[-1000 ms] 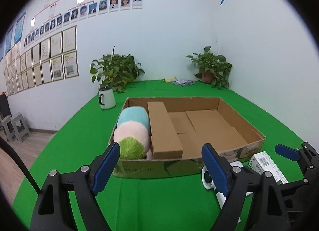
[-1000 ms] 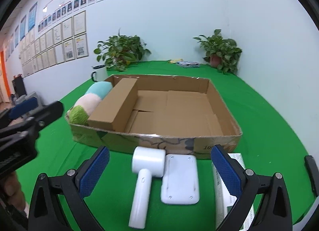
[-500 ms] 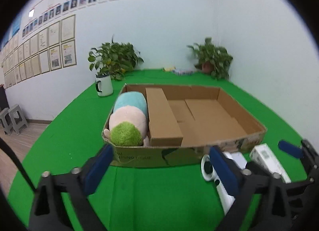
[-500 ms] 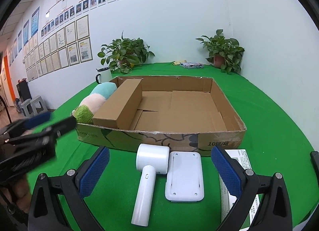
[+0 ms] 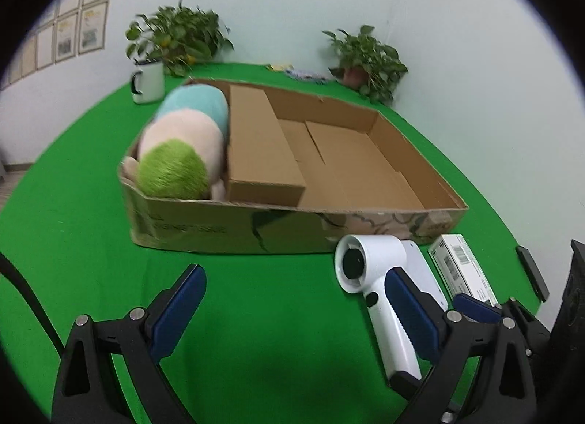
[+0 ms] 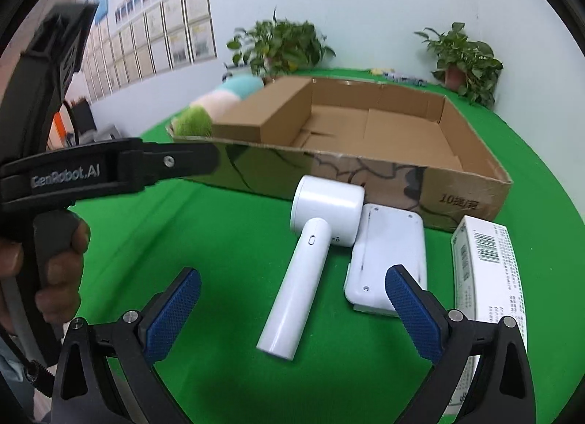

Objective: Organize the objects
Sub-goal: 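Reach the right gripper to the white hair dryer and grasp its handle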

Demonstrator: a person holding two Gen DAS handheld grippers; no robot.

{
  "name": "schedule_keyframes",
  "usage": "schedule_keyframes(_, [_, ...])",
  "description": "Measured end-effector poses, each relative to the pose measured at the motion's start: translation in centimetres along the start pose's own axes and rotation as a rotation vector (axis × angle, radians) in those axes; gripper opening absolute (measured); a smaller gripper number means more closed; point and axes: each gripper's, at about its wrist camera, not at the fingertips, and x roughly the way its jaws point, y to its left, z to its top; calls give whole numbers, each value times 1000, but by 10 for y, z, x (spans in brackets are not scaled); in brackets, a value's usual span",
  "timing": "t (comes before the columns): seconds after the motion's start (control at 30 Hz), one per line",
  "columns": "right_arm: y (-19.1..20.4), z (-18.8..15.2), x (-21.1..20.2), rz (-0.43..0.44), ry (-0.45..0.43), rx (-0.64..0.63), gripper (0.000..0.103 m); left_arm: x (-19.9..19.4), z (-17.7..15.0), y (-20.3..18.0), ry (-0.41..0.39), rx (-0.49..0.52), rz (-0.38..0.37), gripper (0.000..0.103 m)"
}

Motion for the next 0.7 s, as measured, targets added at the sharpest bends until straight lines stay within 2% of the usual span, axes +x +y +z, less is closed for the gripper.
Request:
schedule_keyframes(0.03, [1, 1, 5, -15, 13, 0, 97, 3, 1, 0, 9, -2, -14, 99])
schedule_keyframes(0.1, [0, 3, 22, -31, 62, 4, 81, 11, 2, 0, 37, -7, -38, 99])
schedule_keyframes(0.17, [1, 4, 36, -12, 115, 13, 72, 16, 4, -1, 65, -6, -62, 99])
schedule_keyframes(0.23, [6, 3, 43, -14, 126, -2, 67, 19, 5, -1, 86, -3, -82, 99])
schedule_keyframes(0.3, [11, 1, 52, -19, 149, -18, 48, 22, 4, -1, 111, -4, -99, 99])
schedule_keyframes(0.37, [9, -1, 58, -17, 168, -3, 34, 23, 2, 1, 124, -9, -93, 99])
schedule_keyframes(0.57, [10, -12, 56, 15, 172, 2, 29, 16, -1, 7, 133, -3, -138, 97])
schedule_keyframes(0.7, [18, -22, 45, 71, 191, -18, 26, 9, 0, 16, 151, -37, -202, 97])
